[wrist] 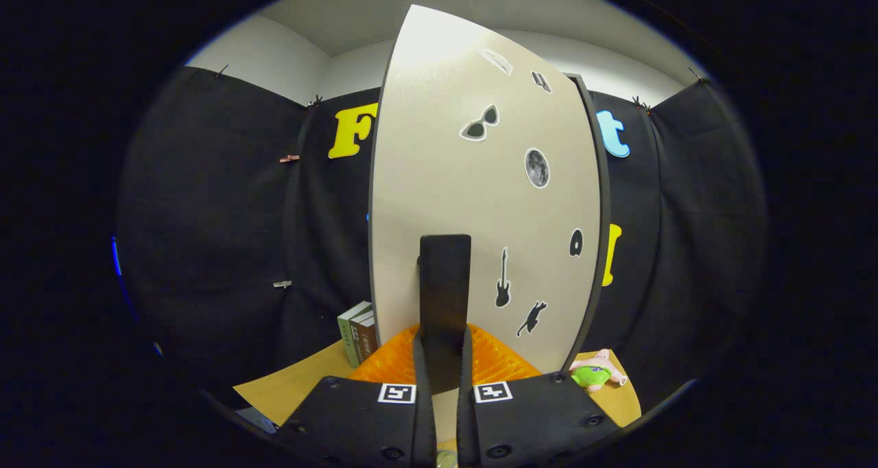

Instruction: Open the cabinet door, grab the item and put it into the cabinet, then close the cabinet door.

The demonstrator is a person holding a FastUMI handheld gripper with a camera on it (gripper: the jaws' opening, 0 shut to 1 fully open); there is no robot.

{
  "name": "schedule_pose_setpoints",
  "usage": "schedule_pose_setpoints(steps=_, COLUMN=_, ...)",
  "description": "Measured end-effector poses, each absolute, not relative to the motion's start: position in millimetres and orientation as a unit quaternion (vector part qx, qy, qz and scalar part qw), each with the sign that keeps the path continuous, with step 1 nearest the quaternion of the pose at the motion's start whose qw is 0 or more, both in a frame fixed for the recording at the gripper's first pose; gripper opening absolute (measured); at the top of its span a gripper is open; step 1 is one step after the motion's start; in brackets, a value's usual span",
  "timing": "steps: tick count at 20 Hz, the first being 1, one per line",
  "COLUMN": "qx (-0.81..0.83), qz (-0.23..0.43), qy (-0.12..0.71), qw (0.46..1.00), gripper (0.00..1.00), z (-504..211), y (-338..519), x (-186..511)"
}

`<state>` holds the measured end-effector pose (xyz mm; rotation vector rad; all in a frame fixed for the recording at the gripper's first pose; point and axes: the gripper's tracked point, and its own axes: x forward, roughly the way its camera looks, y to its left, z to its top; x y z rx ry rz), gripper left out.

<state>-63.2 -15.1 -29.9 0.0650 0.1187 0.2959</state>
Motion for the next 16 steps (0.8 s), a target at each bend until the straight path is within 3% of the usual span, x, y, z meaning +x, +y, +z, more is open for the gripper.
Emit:
schedule_pose_setpoints(steps=9, qx=0.023, qz=0.168, qy=0.062, qw=0.984, gripper=0.15, z=-26, y=-103, x=-100)
schedule_pose_setpoints(steps=16, qx=0.025, qz=0.141, qy=0.058, qw=0.988, gripper=0.15, z=-25, y=-158, x=-105)
